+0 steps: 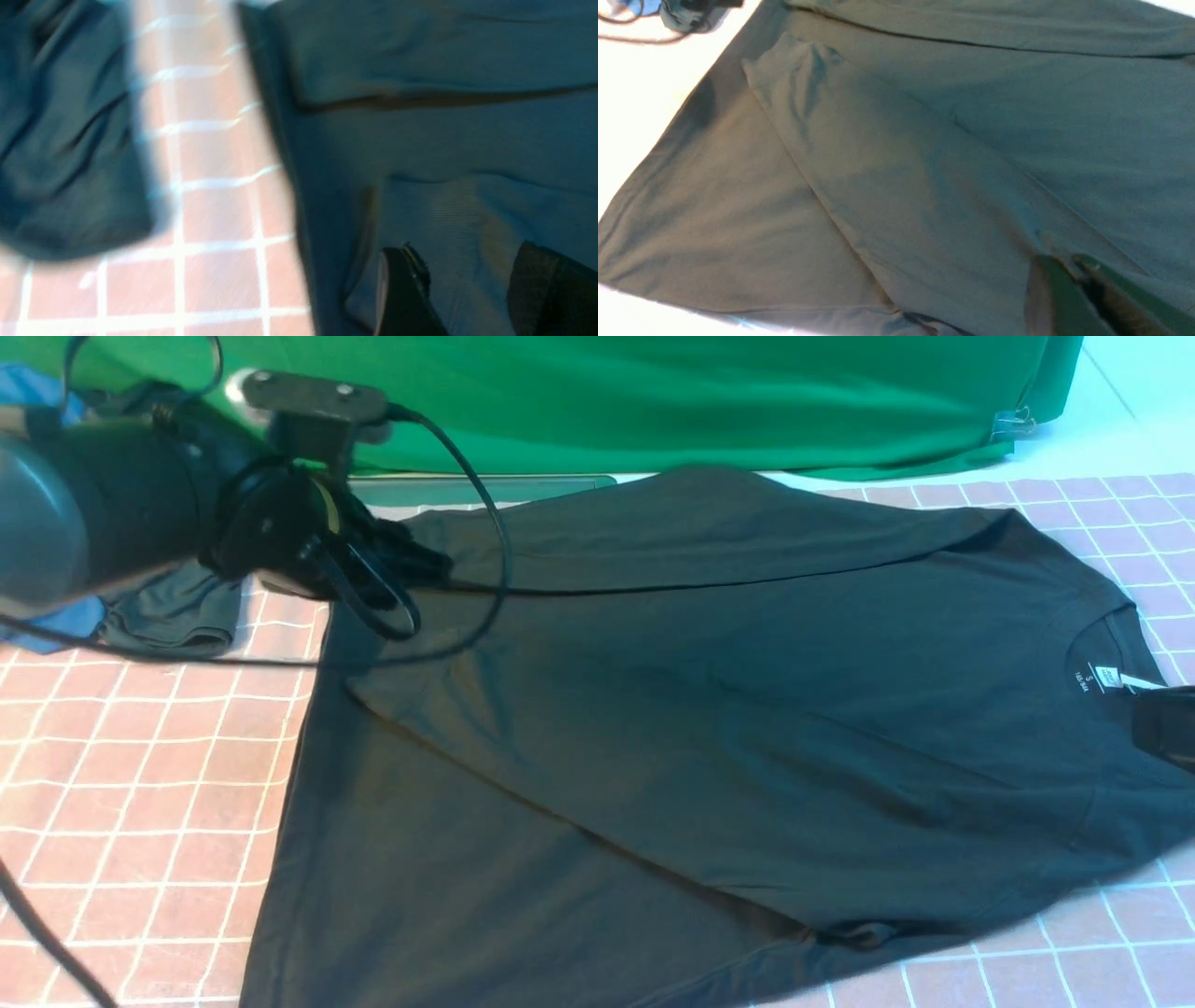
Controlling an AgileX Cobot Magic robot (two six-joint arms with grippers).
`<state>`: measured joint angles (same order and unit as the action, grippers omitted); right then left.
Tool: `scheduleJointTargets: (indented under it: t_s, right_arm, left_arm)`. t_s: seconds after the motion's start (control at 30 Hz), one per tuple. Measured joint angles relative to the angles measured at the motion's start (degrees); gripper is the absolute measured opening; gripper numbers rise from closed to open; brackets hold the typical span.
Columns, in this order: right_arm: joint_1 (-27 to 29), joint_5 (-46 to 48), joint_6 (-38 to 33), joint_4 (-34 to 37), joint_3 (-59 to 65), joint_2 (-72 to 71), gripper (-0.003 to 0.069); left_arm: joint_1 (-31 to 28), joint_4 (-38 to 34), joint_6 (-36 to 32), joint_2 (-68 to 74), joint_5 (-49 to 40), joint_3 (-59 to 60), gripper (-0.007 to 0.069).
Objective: Fold a long-sleeved shirt over a pink coffee tablecloth.
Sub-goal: 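Grab the top left corner of the dark shirt with the left gripper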
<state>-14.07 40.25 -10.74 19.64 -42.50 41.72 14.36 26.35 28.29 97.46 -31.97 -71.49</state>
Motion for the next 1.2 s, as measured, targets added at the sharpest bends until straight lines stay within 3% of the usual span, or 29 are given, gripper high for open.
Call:
scheduleJointTargets:
  t_s: [0.07, 0.13, 0.27, 0.33, 0.5, 0.73, 1.03, 1.2]
  right_arm:
    - [0.0, 0.0, 0.0, 0.0, 0.0, 0.0, 0.0071]
    - [0.0, -0.05, 0.0, 0.0, 0.0, 0.0, 0.0073]
    - [0.0, -0.05, 0.0, 0.0, 0.0, 0.0, 0.0078]
    - [0.0, -0.11, 0.0, 0.0, 0.0, 0.0, 0.008]
    - [0.0, -0.11, 0.0, 0.0, 0.0, 0.0, 0.0082]
    - [0.0, -0.07, 0.0, 0.0, 0.0, 0.0, 0.009]
    - [0.0, -0.07, 0.37, 0.0, 0.0, 0.0, 0.0091]
    - [0.0, -0.07, 0.37, 0.0, 0.0, 0.0, 0.0091]
  left_arm:
    - [-0.66, -0.38, 2.33, 0.27, -3.35, -2.56, 0.028]
    - [-2.64, -4.91, 2.74, 1.34, -8.74, -8.46, 0.0192]
    - [-6.26, -17.98, -5.58, 5.91, -14.15, -18.26, 0.0048]
    - [-7.05, -22.01, -8.14, 9.36, -14.63, -21.85, 0.0021]
    - [-7.33, -23.53, -9.25, 15.79, -12.74, -25.41, 0.0015]
    - [-8.36, -20.3, -7.87, 25.31, -5.86, -27.57, 0.0107]
    - [-11.7, -20.33, -6.53, 30.28, 1.87, -27.57, 0.0342]
    - [-11.87, -21.29, -6.5, 31.06, 6.7, -27.62, 0.0376]
